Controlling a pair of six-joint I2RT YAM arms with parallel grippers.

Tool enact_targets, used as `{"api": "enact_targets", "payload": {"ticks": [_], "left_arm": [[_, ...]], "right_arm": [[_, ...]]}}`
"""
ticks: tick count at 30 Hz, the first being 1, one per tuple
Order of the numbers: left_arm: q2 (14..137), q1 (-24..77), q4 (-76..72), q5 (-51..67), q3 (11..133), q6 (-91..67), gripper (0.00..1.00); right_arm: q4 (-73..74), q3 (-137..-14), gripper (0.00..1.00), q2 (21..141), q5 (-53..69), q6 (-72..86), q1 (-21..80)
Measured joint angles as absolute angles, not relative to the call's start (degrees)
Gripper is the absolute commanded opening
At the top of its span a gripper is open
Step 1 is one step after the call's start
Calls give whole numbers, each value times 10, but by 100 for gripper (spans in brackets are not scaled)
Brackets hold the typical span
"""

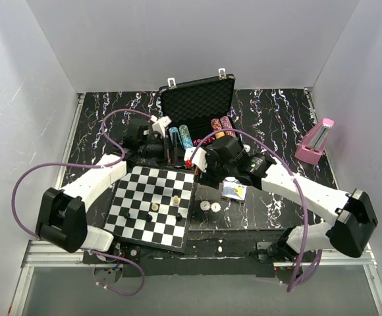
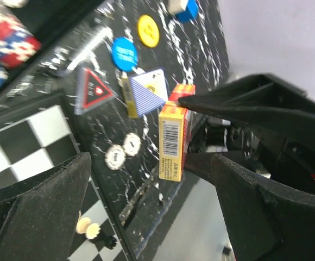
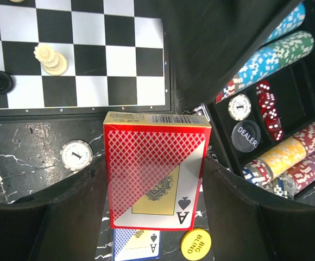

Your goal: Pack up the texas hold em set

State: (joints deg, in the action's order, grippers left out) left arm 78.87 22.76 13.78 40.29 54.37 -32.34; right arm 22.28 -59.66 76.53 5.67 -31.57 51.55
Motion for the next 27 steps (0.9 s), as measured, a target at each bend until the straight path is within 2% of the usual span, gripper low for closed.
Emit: {"api": "enact_targets", "payload": {"ticks": [3, 7, 13, 15, 17, 18, 20, 22, 24, 25, 26, 27], "left_arm": [[810, 261, 124, 438, 544, -332, 87], [839, 297, 109, 465, 545, -346, 71], [861, 314, 83, 486, 548, -376, 40], [864, 318, 70, 490, 551, -388, 27], [868, 322, 54, 495, 552, -399, 7], [871, 324, 49, 498, 552, -404, 0], [877, 328, 39, 502, 552, -413, 0], [882, 329, 34, 502, 552, -417, 0], [884, 329, 32, 500, 552, -418, 0], [884, 329, 31, 497, 552, -417, 0], [884, 329, 29, 493, 552, -416, 0], [884, 329, 30, 489, 554, -415, 0]], "right_arm": [[222, -596, 1, 742, 63, -315, 516], [221, -596, 1, 720, 64, -315, 520], [220, -586, 1, 701, 62, -317, 524], [220, -582, 1, 700, 62, -317, 526], [220, -578, 1, 700, 61, -317, 528], [218, -574, 1, 698, 60, -317, 528], [217, -569, 1, 695, 55, -316, 529], [208, -560, 15, 692, 50, -314, 529], [199, -552, 34, 688, 46, -310, 529], [196, -550, 49, 687, 41, -307, 529], [190, -546, 71, 685, 36, -303, 530], [186, -543, 78, 682, 31, -299, 530]]}}
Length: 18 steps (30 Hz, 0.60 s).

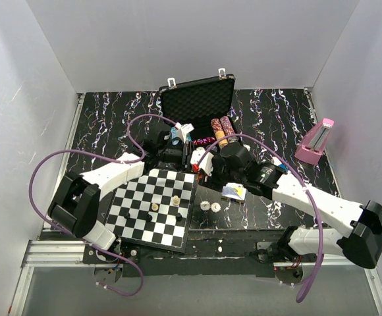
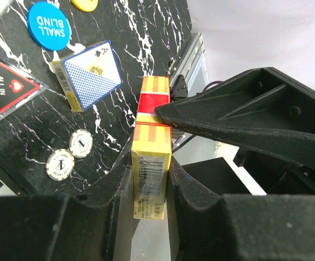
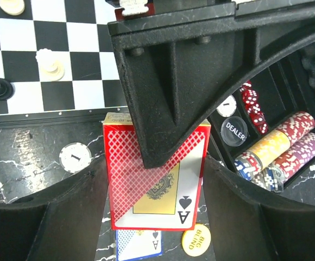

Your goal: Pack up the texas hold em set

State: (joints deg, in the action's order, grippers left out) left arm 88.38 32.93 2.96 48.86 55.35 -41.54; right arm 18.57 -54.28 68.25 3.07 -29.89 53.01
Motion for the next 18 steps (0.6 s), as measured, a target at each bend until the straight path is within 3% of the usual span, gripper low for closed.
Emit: {"api": "enact_targets", "payload": {"ticks": [9, 18], "left_arm": [[839, 281, 47, 394, 564, -412, 0], [804, 189, 91, 285, 612, -405, 0]], "right_arm": [[97, -485, 86, 601, -48, -206, 514], [92, -497, 88, 581, -30, -23, 332]]}}
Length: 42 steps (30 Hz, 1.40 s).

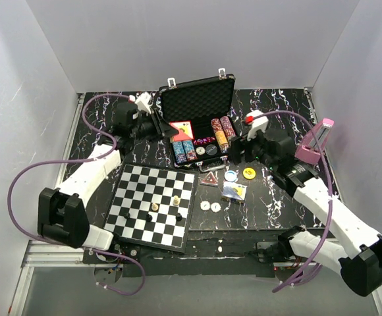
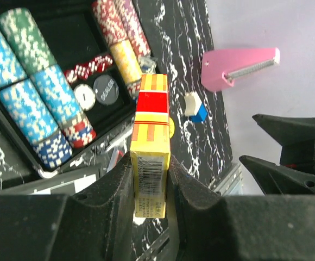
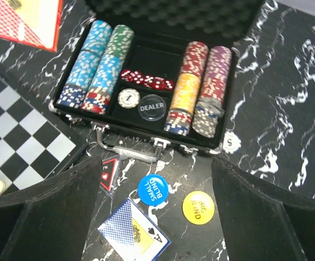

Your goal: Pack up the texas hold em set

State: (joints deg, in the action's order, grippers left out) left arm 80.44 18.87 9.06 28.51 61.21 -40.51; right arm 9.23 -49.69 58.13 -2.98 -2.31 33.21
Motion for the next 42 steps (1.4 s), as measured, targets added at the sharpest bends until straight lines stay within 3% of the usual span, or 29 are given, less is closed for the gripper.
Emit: {"api": "enact_targets", "payload": {"ticks": [7, 17, 25, 31, 42], "left_arm": [[900, 190, 104, 241, 738, -403, 0], [1122, 191, 129, 226, 883, -396, 0], [1188, 187, 137, 204, 969, -414, 0], [1185, 200, 128, 166, 964, -416, 0], [1084, 282, -2, 124, 792, -422, 0]], "right_arm": [[89, -451, 87, 521, 12, 75, 232], [104, -419, 87, 486, 49, 119, 221], [105, -413, 85, 502, 58, 140, 221], [105, -392, 86, 507, 60, 147, 219], [103, -376, 85, 520, 63, 150, 218]]}}
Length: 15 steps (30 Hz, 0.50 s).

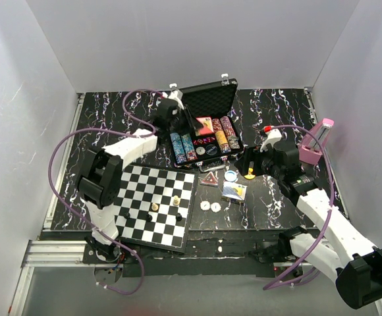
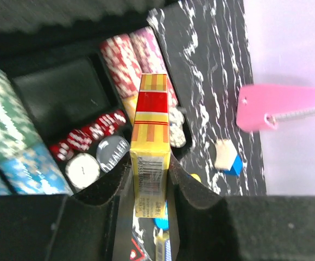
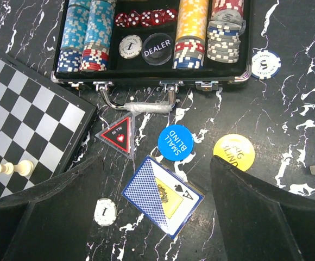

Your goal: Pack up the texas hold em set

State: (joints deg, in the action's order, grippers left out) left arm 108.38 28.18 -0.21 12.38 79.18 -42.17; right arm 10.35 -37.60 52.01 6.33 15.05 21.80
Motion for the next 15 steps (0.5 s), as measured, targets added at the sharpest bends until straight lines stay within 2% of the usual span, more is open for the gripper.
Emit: {"api": "enact_targets", "payload": {"ticks": [6, 15], "left_arm": [[1053, 328, -60, 107, 700, -444, 0], [1057, 317, -117, 34, 687, -487, 0]], "right_arm": [[103, -376, 85, 520, 65, 151, 218], [103, -361, 85, 506, 65, 155, 218]]}}
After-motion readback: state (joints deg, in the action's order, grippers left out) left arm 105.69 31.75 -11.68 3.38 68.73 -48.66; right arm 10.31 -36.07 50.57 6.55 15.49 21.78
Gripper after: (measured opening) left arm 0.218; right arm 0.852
